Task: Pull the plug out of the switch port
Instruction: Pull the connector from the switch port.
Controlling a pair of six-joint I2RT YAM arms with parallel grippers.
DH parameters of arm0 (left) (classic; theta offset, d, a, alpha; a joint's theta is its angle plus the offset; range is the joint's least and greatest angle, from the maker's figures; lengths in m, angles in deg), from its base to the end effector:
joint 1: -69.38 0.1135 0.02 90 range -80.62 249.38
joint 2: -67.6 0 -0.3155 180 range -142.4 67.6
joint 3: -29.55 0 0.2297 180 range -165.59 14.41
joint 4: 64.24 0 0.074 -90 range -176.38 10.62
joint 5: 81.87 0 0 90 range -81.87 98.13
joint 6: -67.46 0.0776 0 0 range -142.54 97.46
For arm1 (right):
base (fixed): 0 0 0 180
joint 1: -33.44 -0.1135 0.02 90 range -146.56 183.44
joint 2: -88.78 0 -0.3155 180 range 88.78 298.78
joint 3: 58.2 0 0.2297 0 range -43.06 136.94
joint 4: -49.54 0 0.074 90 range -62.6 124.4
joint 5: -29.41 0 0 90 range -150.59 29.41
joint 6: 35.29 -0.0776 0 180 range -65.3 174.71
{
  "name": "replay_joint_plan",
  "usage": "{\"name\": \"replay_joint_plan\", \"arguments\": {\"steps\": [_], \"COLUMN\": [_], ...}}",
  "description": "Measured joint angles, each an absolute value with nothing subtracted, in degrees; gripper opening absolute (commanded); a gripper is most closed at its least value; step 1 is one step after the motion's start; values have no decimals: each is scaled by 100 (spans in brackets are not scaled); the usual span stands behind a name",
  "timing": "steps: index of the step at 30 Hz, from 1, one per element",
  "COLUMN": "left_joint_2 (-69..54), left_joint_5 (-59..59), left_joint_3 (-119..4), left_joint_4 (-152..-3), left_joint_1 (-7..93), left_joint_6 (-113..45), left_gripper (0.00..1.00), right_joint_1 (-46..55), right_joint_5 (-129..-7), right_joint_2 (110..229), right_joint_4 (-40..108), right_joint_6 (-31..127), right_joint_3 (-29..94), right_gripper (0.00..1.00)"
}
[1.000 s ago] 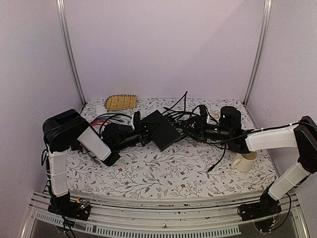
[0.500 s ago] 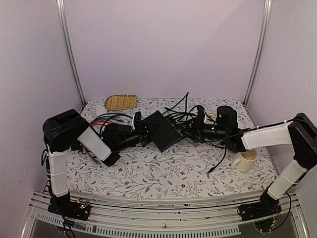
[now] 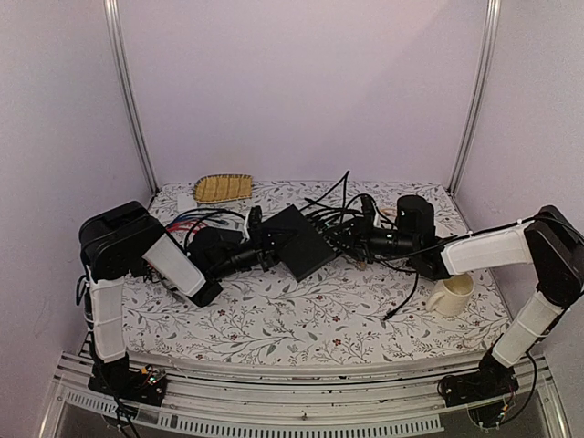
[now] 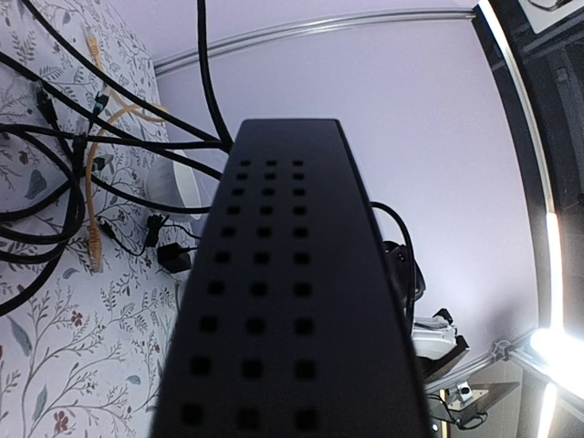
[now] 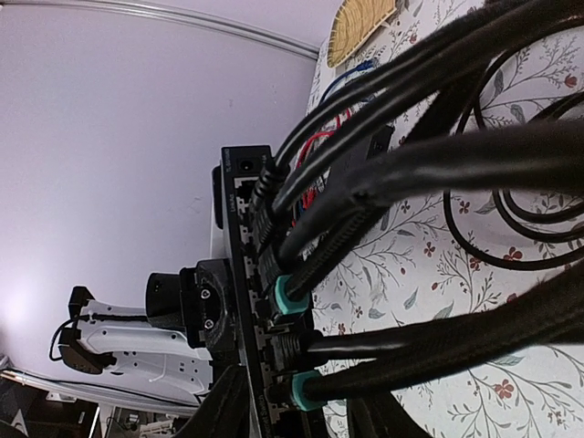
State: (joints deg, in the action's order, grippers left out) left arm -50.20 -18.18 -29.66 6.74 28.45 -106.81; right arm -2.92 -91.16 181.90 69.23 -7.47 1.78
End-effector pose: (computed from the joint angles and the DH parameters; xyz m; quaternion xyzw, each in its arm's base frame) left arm 0.3001 -0.3058 0.2273 -0.0605 0.6326 -0.7393 0.2226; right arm 0.2717 0.2490 0.2702 0.0100 0.7746 0.5878 0.2331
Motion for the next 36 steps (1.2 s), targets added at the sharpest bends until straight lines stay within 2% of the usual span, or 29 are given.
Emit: {"name": "replay_joint_plan", "arguments": {"steps": [22, 36], "left_joint_2": [-5024, -5055], "left_joint_5": [-1816, -1781], "left_joint_3": [-3063, -3065], "left_joint_4": [666, 679], "left_joint_1": [2812, 2806], "left_joint_6": [-10686, -10686], "left_gripper": [0, 0], "right_joint_1": [-292, -292], "right_joint_5": [-9284, -9286], "right_joint_2": [18260, 18260], "right_joint_4": [7089, 7089], "right_joint_6": [-898, -924], "right_joint_3": [246, 228], "right_gripper": [25, 22]}}
